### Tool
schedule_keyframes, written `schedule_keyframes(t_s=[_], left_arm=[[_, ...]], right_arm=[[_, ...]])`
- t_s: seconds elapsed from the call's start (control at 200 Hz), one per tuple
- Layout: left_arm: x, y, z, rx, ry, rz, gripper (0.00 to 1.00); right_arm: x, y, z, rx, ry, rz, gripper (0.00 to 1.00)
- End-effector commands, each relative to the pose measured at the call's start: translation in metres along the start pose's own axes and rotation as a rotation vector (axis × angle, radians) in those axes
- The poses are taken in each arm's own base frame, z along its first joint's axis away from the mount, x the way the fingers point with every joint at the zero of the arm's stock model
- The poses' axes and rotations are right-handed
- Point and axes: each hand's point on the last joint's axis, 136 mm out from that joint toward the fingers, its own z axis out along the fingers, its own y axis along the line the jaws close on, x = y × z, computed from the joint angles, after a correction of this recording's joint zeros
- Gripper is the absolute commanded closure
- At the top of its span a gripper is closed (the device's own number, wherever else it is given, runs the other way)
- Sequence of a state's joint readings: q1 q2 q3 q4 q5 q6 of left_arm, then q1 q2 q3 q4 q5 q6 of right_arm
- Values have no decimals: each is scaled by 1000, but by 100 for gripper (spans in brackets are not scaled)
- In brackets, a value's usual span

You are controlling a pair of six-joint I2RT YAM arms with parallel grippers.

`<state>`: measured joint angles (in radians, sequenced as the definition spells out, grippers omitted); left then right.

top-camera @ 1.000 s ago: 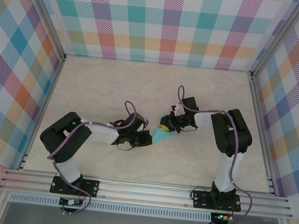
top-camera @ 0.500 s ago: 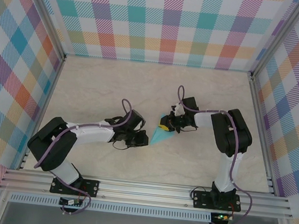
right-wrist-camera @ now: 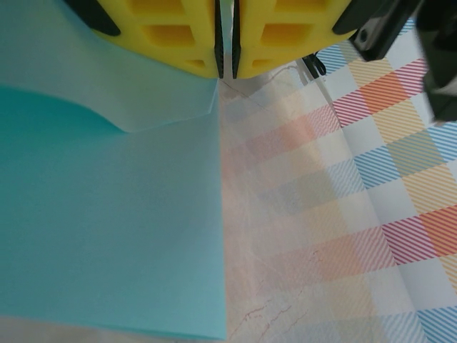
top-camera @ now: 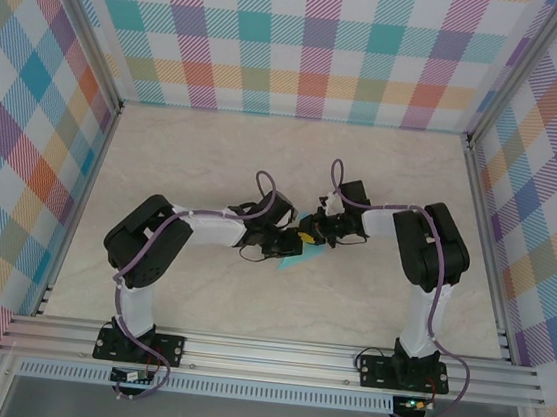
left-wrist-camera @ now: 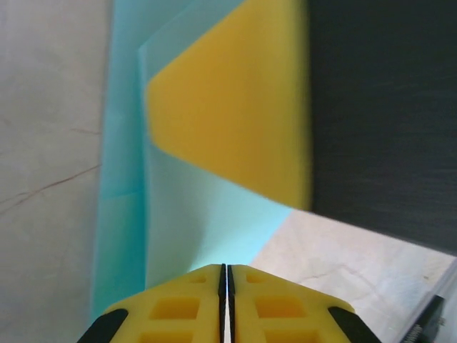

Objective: Fold a paper plane with a square sheet of paper (pick it up from the middle)
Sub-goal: Fourth fold the wing at the center of the table.

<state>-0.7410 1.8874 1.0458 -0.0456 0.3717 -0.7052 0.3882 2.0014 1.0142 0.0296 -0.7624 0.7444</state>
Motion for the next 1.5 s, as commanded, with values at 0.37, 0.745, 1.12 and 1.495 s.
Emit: schedule_keyframes(t_s=[0.37, 0.745, 1.12, 1.495], left_arm=[[29, 66, 5, -178, 18, -44, 93], [-1, 9, -23, -24, -78, 50, 85], [-2, 40, -9, -153, -75, 28, 87], [31, 91, -8, -307, -9, -38, 93]], right_arm=[[1, -37, 6, 142, -12, 80, 84], [1, -42, 8, 160, -5, 86, 85], [2, -42, 8, 156, -6, 90, 85], [-9, -15, -5, 106, -36, 52, 84]])
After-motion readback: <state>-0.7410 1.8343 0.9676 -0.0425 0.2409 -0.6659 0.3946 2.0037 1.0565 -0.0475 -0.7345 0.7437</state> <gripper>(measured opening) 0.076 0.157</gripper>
